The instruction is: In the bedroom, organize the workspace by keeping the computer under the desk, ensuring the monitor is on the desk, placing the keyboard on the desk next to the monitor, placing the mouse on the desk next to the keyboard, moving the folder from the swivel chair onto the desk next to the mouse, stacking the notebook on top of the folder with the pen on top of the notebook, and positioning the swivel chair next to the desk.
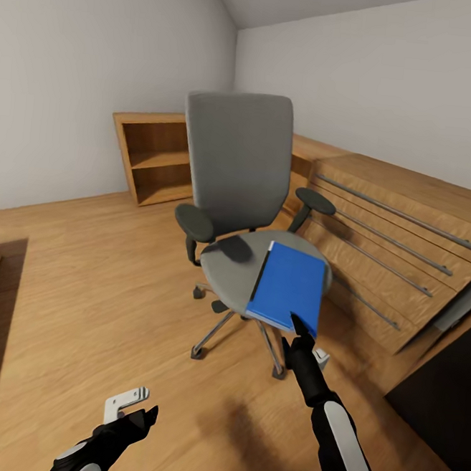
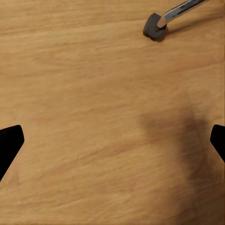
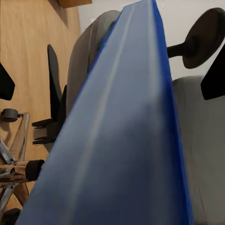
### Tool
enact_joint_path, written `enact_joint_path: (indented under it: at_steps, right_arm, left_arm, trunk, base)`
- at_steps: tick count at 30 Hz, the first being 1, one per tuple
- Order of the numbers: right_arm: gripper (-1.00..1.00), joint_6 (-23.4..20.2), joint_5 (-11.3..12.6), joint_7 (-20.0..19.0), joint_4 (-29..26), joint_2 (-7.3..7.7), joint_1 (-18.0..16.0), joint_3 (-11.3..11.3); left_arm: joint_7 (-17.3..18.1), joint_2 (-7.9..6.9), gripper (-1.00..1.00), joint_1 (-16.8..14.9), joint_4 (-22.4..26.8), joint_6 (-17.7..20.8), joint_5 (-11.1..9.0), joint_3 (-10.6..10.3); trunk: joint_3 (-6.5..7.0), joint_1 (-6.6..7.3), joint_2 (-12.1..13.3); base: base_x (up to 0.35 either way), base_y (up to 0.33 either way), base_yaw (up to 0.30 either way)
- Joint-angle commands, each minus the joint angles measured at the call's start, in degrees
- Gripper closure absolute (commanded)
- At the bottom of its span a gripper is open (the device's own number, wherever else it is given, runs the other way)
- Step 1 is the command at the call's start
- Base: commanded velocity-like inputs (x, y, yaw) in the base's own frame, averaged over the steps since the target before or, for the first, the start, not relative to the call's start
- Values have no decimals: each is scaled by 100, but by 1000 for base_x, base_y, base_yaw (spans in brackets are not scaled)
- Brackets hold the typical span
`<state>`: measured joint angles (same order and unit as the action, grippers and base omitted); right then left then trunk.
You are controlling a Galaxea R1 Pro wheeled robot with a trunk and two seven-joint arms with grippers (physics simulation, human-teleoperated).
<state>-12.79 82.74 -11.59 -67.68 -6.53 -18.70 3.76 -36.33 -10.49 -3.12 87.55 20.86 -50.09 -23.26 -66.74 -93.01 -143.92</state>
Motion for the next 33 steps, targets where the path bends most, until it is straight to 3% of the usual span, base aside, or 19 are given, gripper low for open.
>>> enact_joint_path:
  at_steps: [1, 24, 33]
  right_arm:
    - [-100, -48, 49, -10, 1, -7, -3, 20]
    - [-100, -40, 49, -10, -6, -1, -3, 37]
    - [-100, -40, 49, -18, -17, 125, -3, 27]
  left_arm:
    - [-45, -5, -100, -5, 8, 6, -35, -12]
    - [-49, -5, -100, -5, -8, 6, -44, -12]
    - [-45, 3, -100, -5, -36, 8, -44, -27]
  trunk:
    - [-5, -1, -2]
    - [-5, -1, -2]
    - [-5, -1, -2]
  base:
    - [131, 0, 0]
    - [13, 0, 0]
    - [0, 0, 0]
